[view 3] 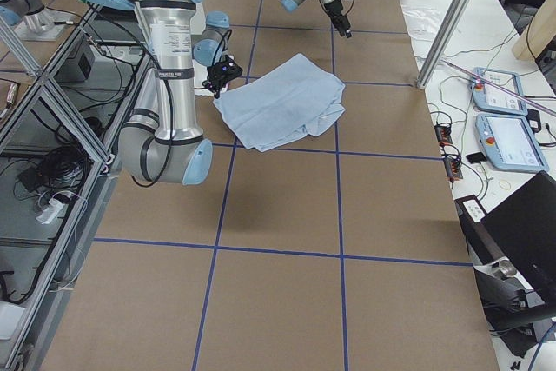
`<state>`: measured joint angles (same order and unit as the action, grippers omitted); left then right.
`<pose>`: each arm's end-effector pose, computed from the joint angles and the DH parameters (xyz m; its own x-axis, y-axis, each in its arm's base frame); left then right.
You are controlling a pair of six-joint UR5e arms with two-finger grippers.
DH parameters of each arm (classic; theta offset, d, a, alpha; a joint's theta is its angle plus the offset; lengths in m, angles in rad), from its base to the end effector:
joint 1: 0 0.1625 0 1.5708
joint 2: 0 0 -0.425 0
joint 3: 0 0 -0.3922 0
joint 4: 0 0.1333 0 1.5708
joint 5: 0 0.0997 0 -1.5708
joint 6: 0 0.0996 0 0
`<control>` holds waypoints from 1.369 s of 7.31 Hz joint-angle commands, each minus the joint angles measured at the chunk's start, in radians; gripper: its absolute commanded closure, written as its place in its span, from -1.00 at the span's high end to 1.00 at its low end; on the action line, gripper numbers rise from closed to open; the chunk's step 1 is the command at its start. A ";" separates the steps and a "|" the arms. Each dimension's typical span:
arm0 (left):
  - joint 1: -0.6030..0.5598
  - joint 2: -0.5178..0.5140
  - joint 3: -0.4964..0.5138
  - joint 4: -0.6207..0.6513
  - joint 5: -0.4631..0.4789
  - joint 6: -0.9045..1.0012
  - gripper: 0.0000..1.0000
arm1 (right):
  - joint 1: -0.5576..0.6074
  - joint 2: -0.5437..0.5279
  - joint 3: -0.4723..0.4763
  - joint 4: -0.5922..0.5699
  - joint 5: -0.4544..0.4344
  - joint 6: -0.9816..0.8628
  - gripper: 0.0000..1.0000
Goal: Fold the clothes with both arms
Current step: 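Move both grippers to the folded shirt's sides to grasp its edges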
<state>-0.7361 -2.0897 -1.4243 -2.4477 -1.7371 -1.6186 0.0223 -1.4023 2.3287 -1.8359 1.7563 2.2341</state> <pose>0.4409 -0.5571 0.3253 0.2078 -0.2519 -0.9452 0.5563 0.8252 -0.0976 -0.4430 -0.1248 0.2840 0.6779 0.6204 0.3943 -0.4138 0.7654 -0.4928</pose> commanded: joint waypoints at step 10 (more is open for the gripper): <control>0.354 0.126 -0.266 0.167 0.057 -0.276 0.58 | 0.432 0.149 -0.075 -0.011 -0.006 -0.070 1.00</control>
<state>-0.3985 -1.9581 -1.6988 -2.2898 -1.6811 -1.8937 0.4386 -1.2572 2.2669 -1.8489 1.7507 2.1752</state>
